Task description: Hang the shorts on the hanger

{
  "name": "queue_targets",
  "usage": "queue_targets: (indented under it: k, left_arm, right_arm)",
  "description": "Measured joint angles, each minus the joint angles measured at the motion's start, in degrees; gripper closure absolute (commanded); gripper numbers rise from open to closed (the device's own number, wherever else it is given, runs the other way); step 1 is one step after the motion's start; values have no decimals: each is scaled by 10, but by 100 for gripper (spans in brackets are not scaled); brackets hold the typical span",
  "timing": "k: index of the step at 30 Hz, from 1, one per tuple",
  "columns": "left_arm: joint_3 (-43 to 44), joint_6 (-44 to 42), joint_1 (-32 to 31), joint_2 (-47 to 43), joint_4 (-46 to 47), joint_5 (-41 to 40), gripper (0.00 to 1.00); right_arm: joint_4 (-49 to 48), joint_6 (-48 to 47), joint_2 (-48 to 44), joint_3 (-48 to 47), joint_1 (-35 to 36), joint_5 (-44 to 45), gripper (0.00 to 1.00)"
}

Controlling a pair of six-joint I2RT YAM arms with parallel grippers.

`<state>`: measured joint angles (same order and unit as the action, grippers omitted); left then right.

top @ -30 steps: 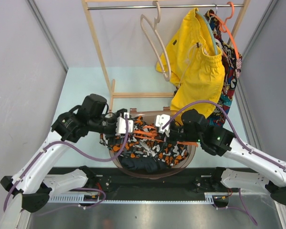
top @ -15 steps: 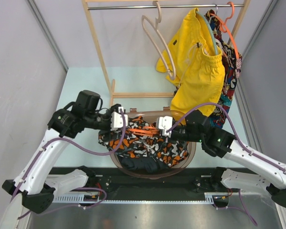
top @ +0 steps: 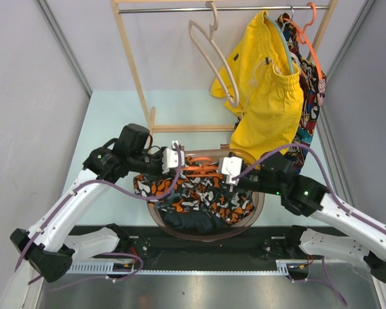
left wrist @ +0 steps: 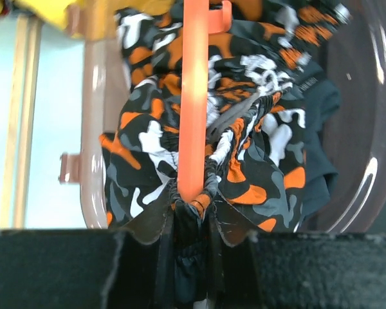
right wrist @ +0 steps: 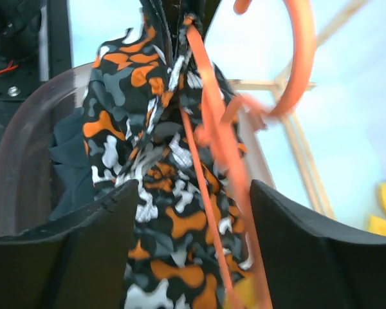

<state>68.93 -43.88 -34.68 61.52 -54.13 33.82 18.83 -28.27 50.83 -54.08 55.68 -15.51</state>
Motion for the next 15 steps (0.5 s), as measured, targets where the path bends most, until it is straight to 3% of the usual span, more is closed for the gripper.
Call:
queue_targets:
  k: [5,9,15]
  left_arm:
    - [-15,60,66,0,40,19,100]
    - [-37,96,75,-2,68,24,100]
    - [-52,138,80,-2,91,27,100]
  right_arm:
    - [57,-4,-87,0,0,26,24]
    - [122,-33,-129,0,4,2,22]
    - [177,-63,-63,-1,74,-2,16]
